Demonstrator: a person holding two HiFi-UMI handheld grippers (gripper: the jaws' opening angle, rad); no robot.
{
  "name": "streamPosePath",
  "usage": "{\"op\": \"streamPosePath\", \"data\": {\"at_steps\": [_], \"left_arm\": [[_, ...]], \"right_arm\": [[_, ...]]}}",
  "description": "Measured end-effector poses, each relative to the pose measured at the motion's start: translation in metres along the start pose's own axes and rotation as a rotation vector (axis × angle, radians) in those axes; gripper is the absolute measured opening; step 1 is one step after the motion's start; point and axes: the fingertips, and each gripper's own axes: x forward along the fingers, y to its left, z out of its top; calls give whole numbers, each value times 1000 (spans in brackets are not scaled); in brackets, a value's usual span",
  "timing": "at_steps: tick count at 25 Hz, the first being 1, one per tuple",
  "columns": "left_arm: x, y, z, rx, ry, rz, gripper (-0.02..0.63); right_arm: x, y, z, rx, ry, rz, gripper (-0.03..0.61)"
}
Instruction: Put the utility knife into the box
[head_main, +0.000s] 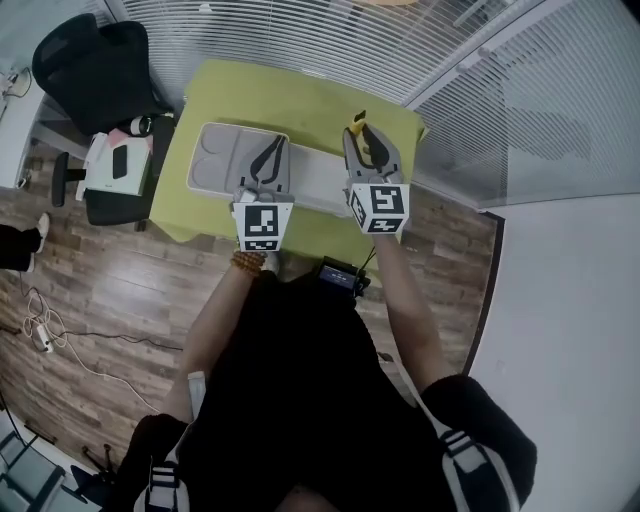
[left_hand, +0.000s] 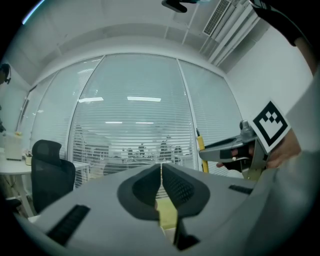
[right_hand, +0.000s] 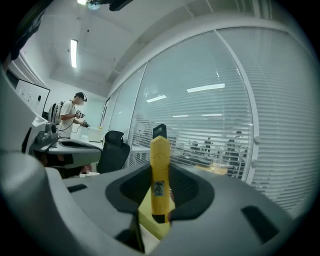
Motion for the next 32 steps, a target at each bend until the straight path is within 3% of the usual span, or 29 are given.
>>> {"op": "streamPosePath", "data": {"at_steps": [32], "left_arm": [[9,27,-22,-3,60,40,18]], "right_arm": [[49,32,-116,-17,295,184,109]]}}
